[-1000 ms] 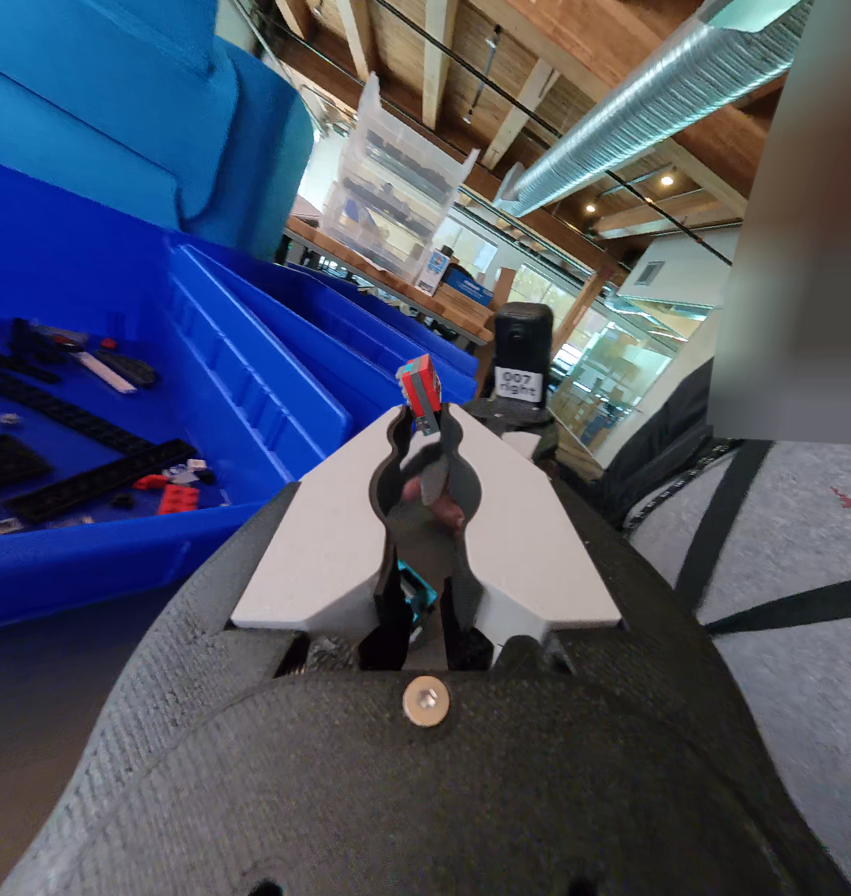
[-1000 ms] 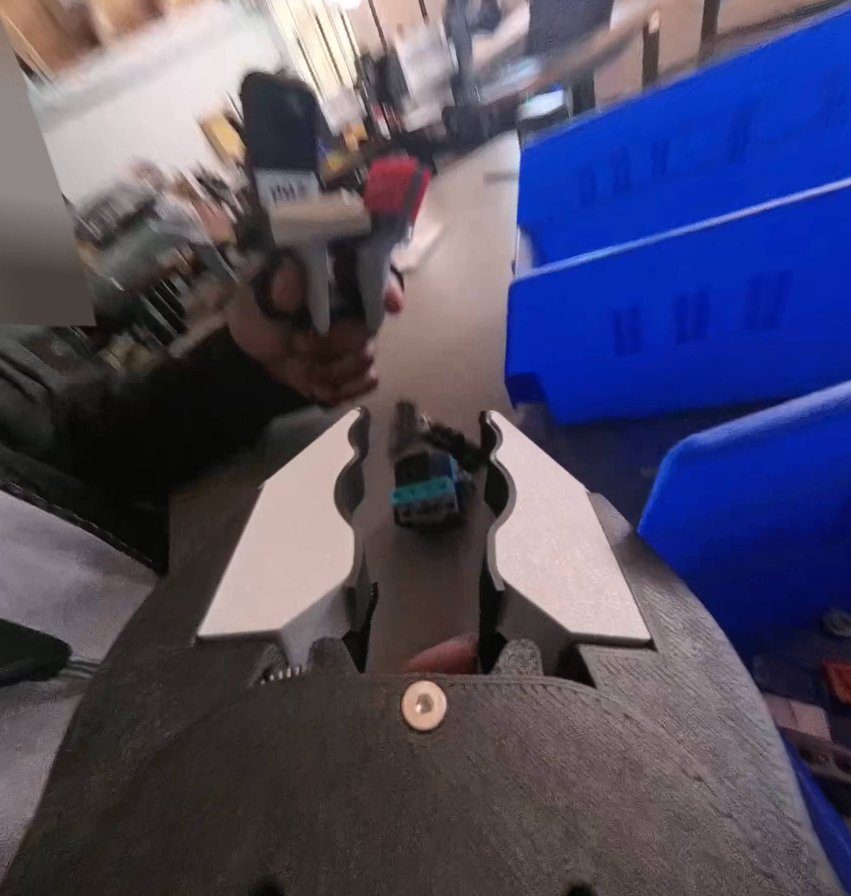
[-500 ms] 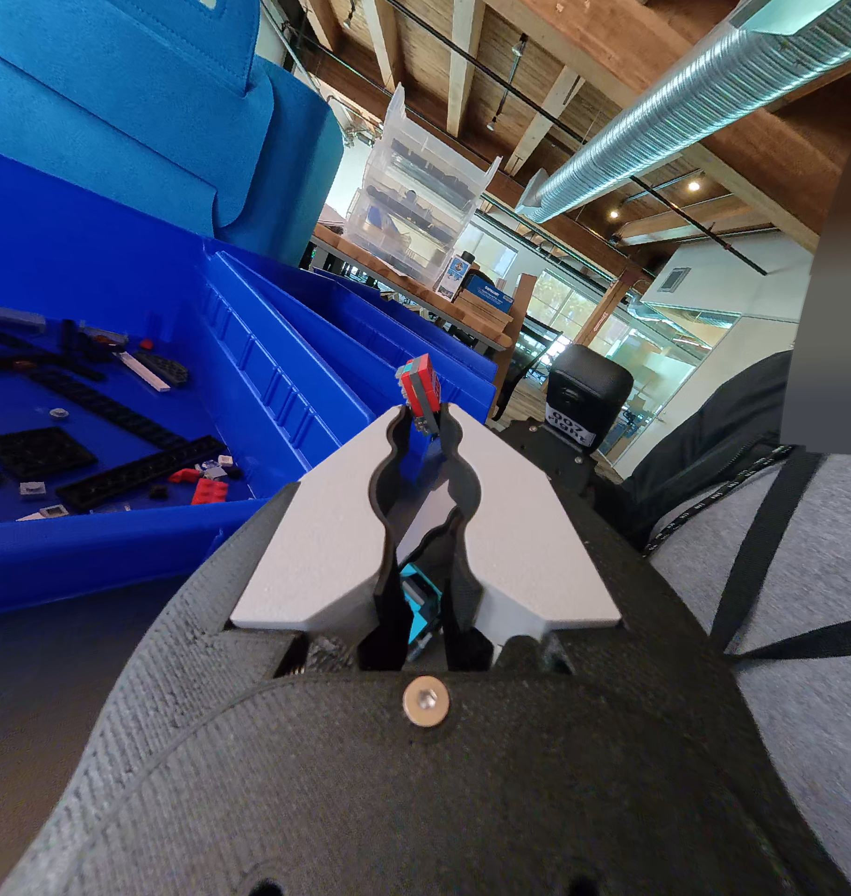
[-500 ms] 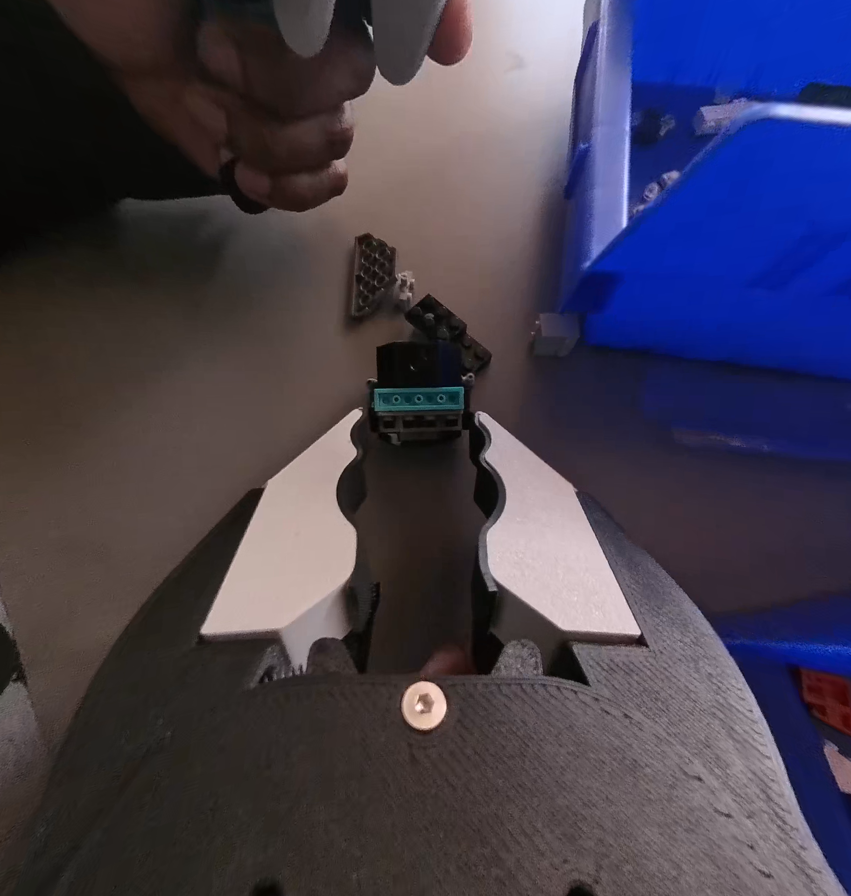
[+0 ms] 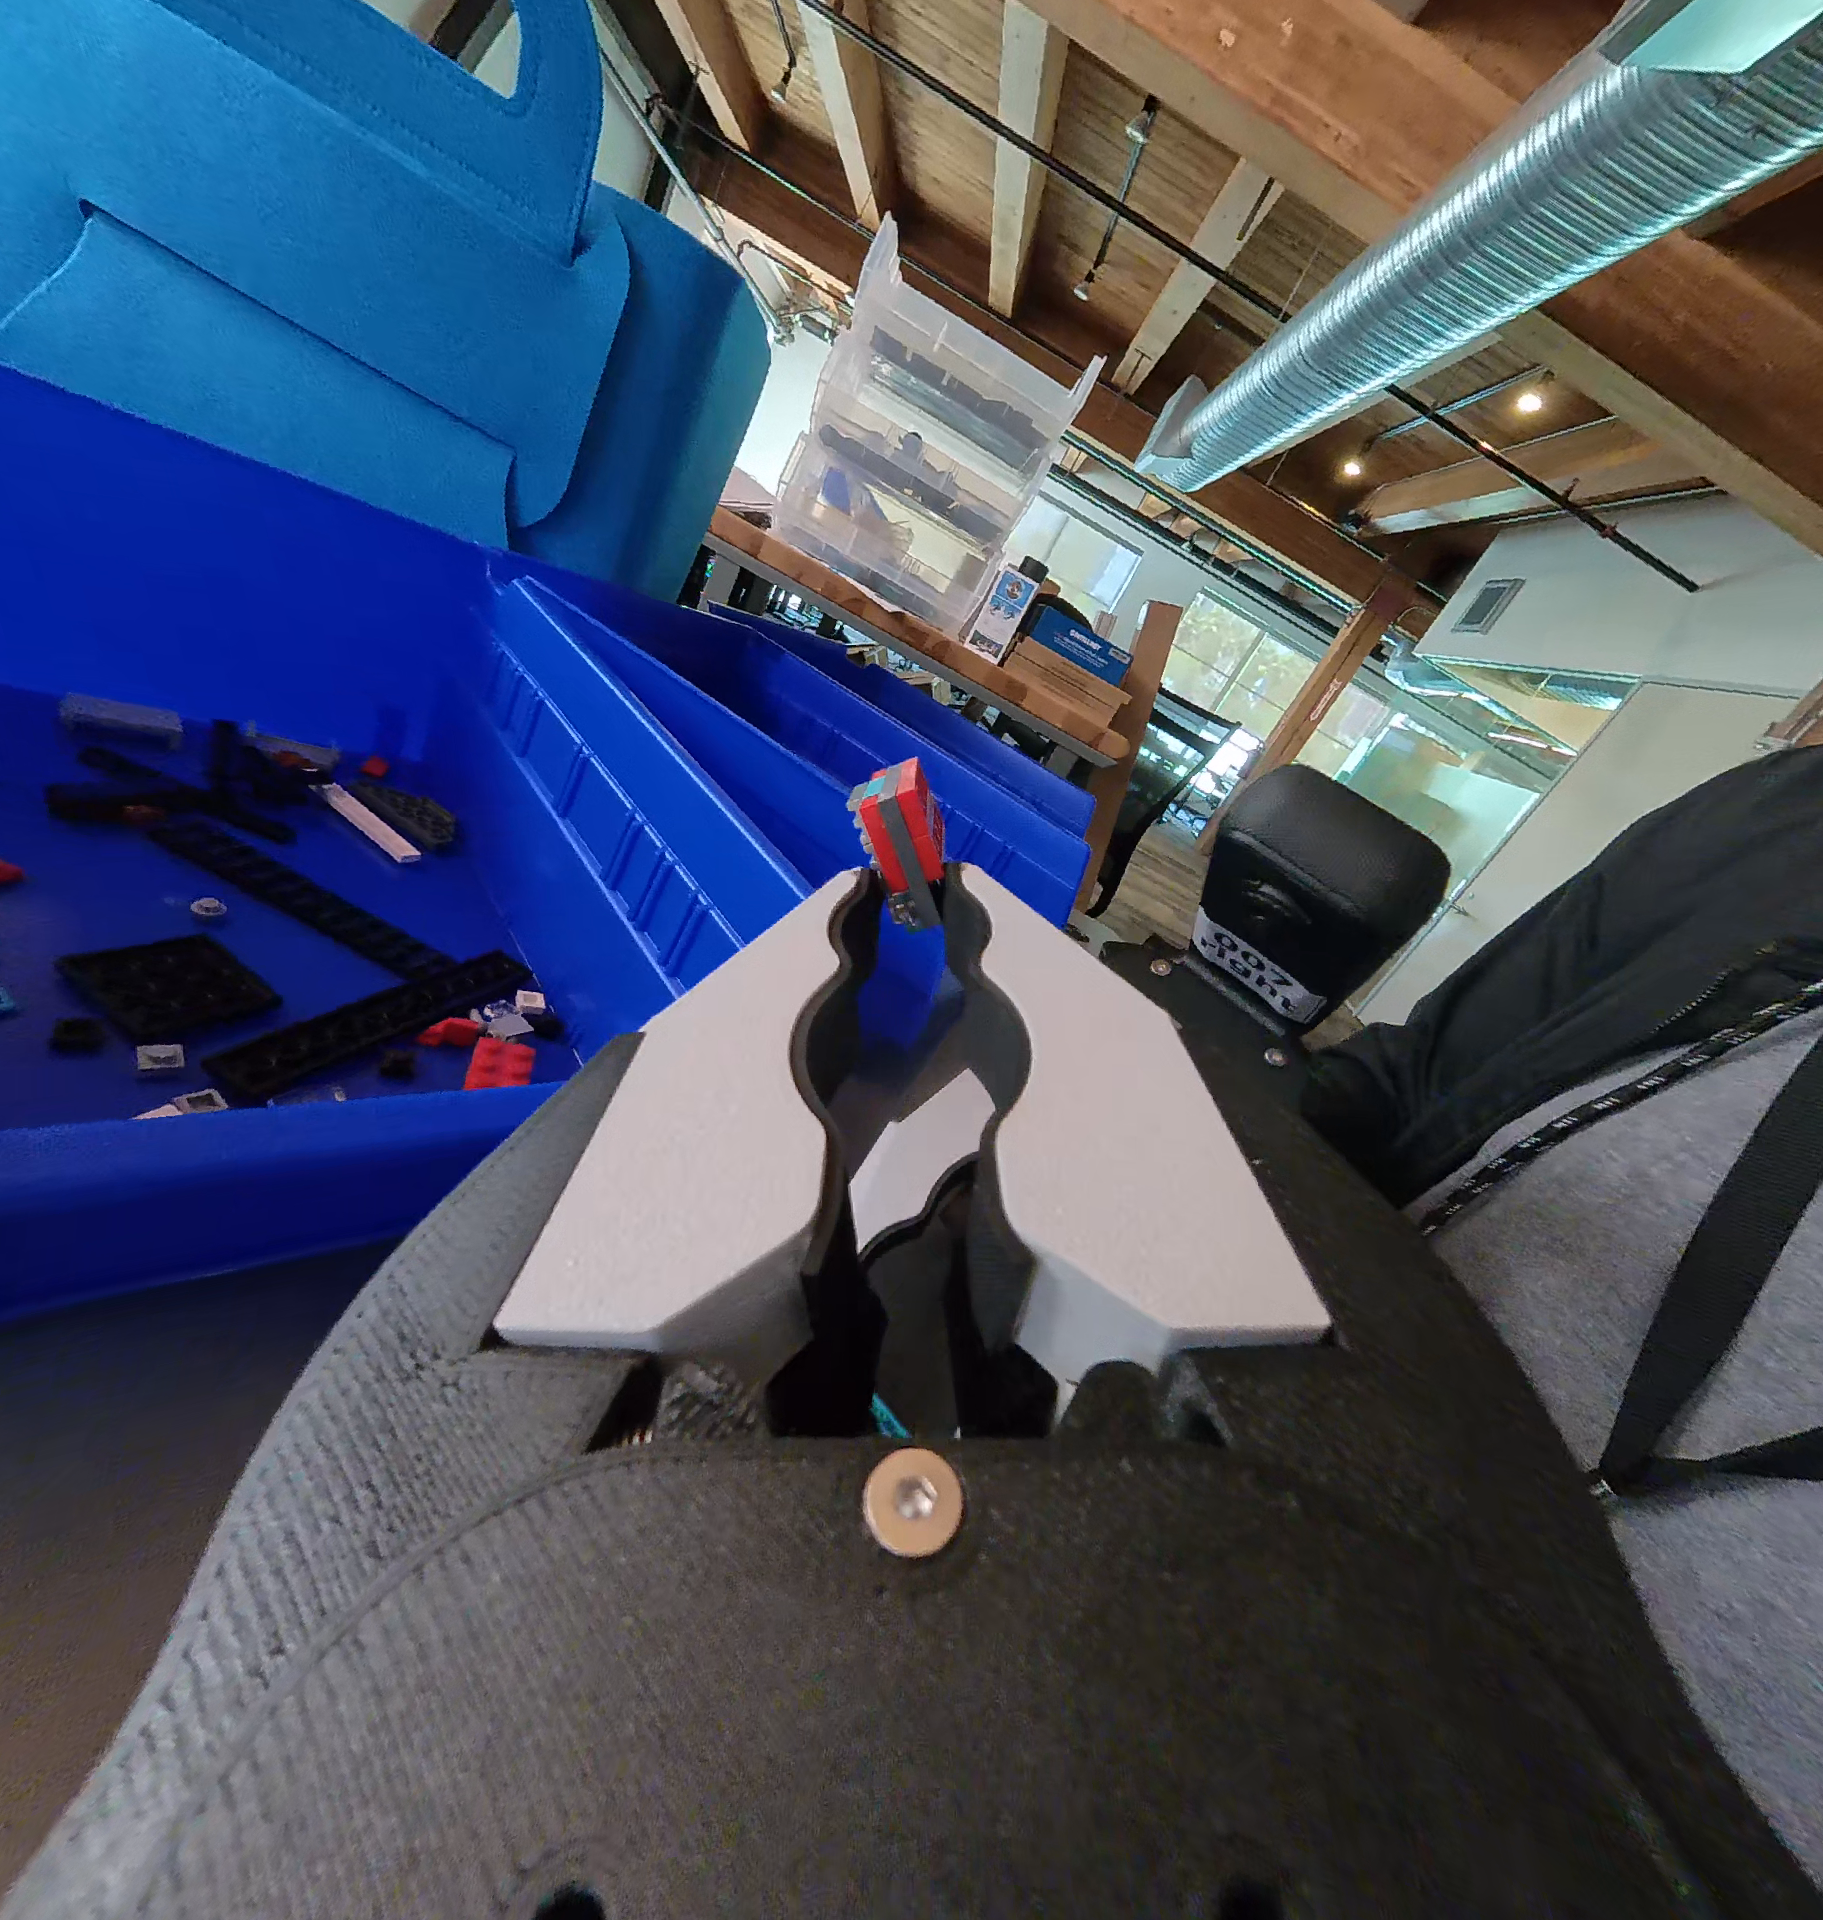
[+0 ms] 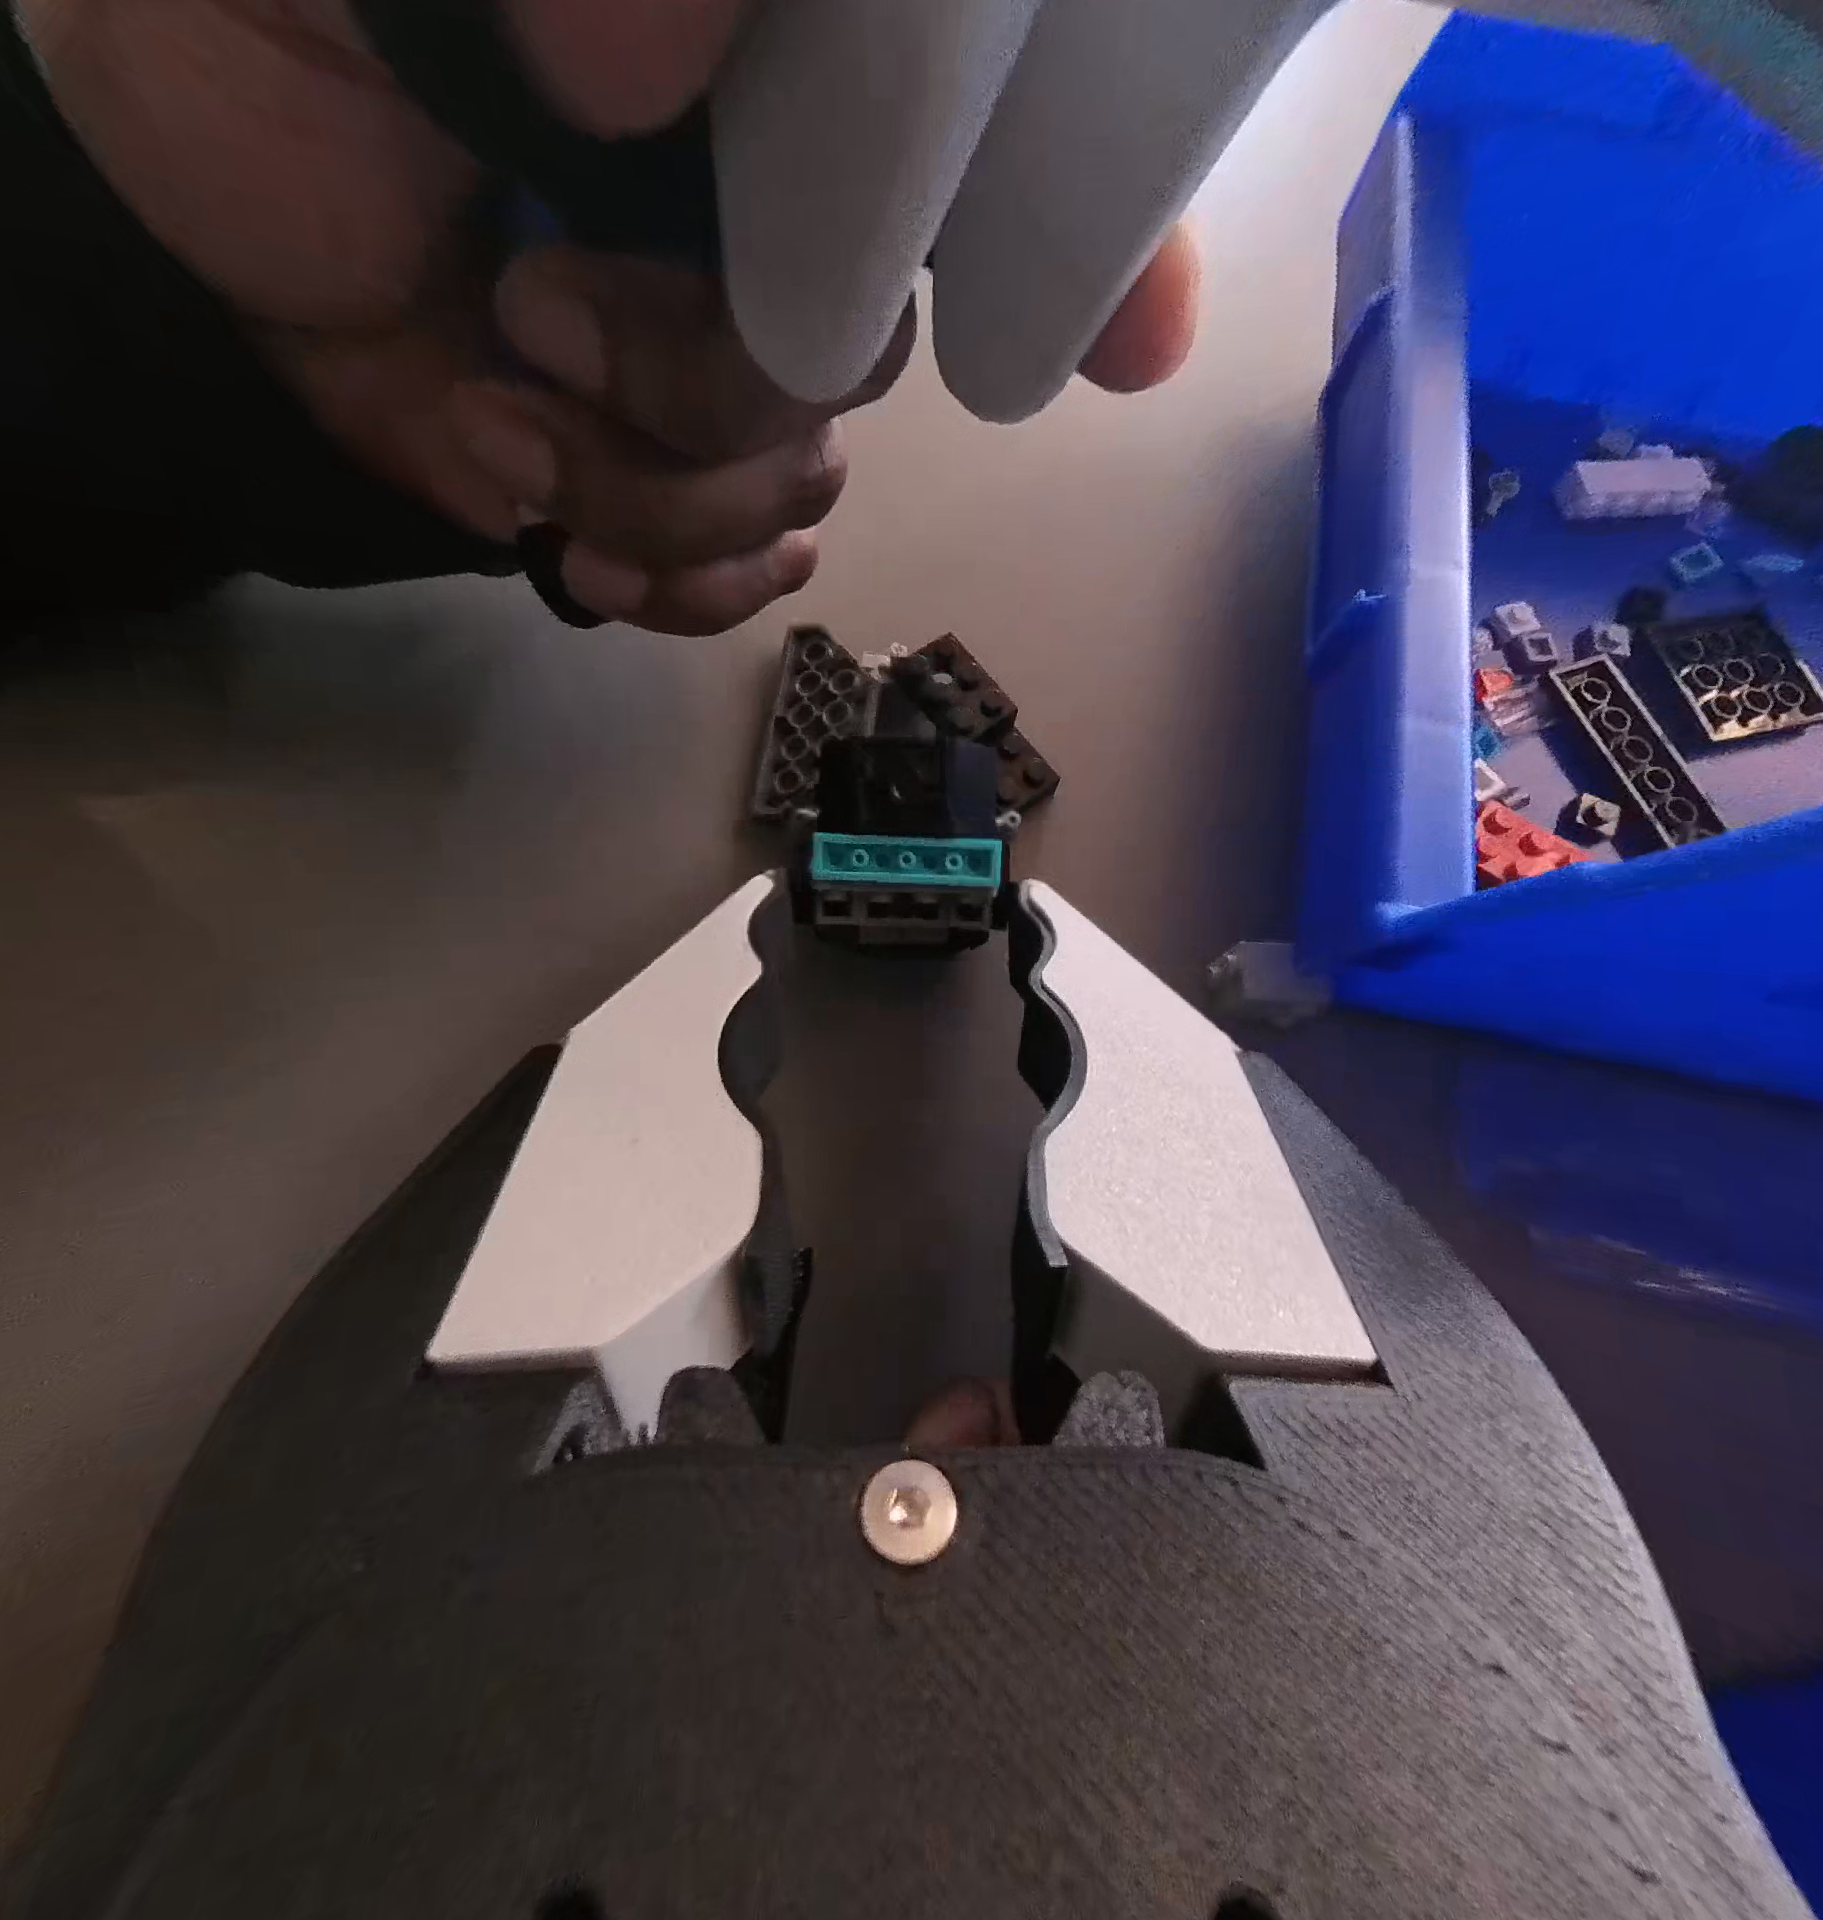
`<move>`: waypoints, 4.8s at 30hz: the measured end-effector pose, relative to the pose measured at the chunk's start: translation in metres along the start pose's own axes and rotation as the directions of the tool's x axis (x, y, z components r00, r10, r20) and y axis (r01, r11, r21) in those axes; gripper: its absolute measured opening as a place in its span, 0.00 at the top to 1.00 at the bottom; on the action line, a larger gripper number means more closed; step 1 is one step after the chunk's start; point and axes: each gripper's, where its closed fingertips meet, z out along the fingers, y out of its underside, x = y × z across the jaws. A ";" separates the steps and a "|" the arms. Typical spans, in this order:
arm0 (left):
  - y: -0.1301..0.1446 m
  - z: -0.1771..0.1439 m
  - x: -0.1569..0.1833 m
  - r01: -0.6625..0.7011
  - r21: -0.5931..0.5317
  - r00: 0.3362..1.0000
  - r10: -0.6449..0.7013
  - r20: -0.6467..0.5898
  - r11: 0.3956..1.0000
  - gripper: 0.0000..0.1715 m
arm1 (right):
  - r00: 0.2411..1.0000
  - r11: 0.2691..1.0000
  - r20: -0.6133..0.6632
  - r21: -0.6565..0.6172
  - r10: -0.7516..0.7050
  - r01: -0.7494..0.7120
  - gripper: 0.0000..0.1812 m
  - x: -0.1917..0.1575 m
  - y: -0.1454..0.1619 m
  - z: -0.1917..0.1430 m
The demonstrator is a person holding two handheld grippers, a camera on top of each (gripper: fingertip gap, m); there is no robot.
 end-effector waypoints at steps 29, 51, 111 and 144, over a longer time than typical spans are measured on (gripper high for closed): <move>0.059 0.020 0.002 0.054 -0.270 0.998 -0.061 -0.017 0.961 0.93 | 0.974 0.832 -0.226 0.541 -0.003 0.128 0.72 0.051 -0.037 -0.095; 0.075 0.023 0.031 0.099 -0.374 0.981 -0.154 -0.120 0.922 0.93 | 0.944 0.817 -0.279 0.494 -0.176 0.298 0.79 0.029 -0.025 -0.096; 0.050 0.027 0.018 0.293 -0.154 0.947 -0.309 -0.086 0.944 0.94 | 0.913 0.844 -0.400 0.463 -0.073 0.270 0.82 0.041 -0.025 -0.096; 0.079 0.024 0.032 0.316 -0.383 0.920 -0.379 -0.100 0.868 0.90 | 0.892 0.813 -0.367 0.412 -0.264 0.411 0.79 0.027 -0.018 -0.090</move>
